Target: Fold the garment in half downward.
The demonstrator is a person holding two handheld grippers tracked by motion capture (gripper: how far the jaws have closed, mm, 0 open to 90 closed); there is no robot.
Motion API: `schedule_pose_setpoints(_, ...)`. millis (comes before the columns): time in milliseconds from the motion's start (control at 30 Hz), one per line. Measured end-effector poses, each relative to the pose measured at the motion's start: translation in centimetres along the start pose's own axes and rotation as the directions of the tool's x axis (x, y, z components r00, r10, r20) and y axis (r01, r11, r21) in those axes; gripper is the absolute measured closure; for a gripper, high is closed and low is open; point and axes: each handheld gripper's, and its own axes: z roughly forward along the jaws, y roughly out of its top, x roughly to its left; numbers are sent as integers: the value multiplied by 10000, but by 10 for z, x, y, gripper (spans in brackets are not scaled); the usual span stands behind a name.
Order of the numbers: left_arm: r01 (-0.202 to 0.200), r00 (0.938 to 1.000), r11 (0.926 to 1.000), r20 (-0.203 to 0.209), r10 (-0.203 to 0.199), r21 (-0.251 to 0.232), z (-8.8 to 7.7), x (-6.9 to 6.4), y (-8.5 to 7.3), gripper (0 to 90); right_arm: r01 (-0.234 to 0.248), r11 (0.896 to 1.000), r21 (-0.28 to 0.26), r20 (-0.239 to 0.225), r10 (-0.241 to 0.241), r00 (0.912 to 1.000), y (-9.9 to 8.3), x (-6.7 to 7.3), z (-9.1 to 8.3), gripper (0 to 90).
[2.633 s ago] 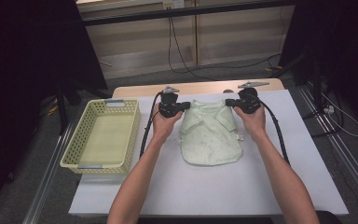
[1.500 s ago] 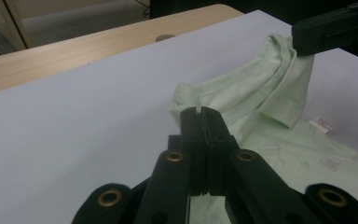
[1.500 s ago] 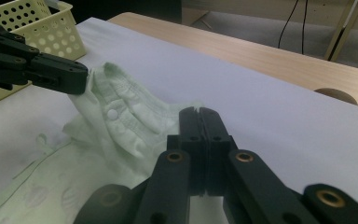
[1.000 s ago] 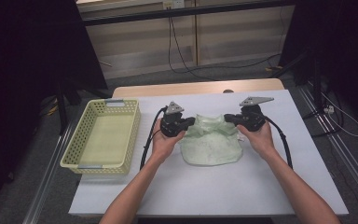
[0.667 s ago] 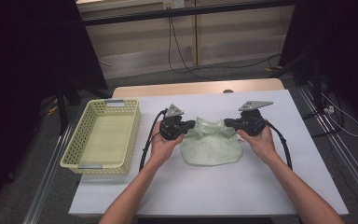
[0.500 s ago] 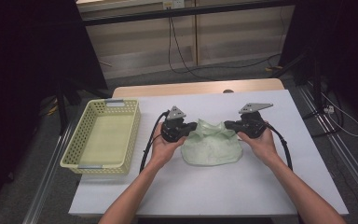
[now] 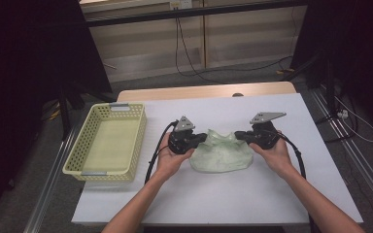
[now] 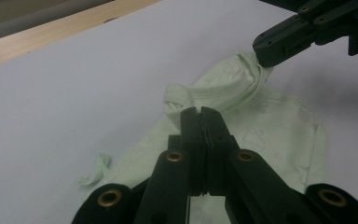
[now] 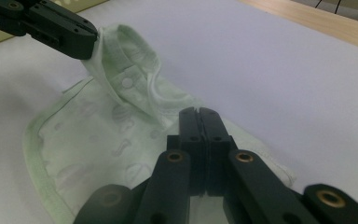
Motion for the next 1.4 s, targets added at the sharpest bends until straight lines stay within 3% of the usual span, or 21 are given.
schedule_pose_setpoints(167,-229,9996,9996,158,227,158,-2,-5,-4,892,52,9999,113,-43,-52,10000,-3,2,-3,900)
schedule_pose_setpoints(300,-182,9996,9996,203,178,216,-2,-7,-7,891,-70,9998,166,-148,73,9999,-8,2,-5,899)
schedule_pose_setpoints(567,-636,9977,9956,262,619,689,-3,-12,-15,891,-62,9994,351,-310,73,9995,-14,5,-10,899)
schedule_pose_setpoints(867,-1237,9920,9854,417,1195,1173,2,-25,-22,886,26,9988,496,-419,-6,9991,-21,10,-9,898)
schedule_pose_setpoints(967,-1076,9934,9896,504,1031,956,2,-25,-23,888,-33,9989,463,-524,57,9986,-24,10,-9,898)
schedule_pose_setpoints(1400,-1141,9933,9841,351,1103,1363,3,-28,-40,888,28,9977,680,-758,24,9971,-33,13,-11,897)
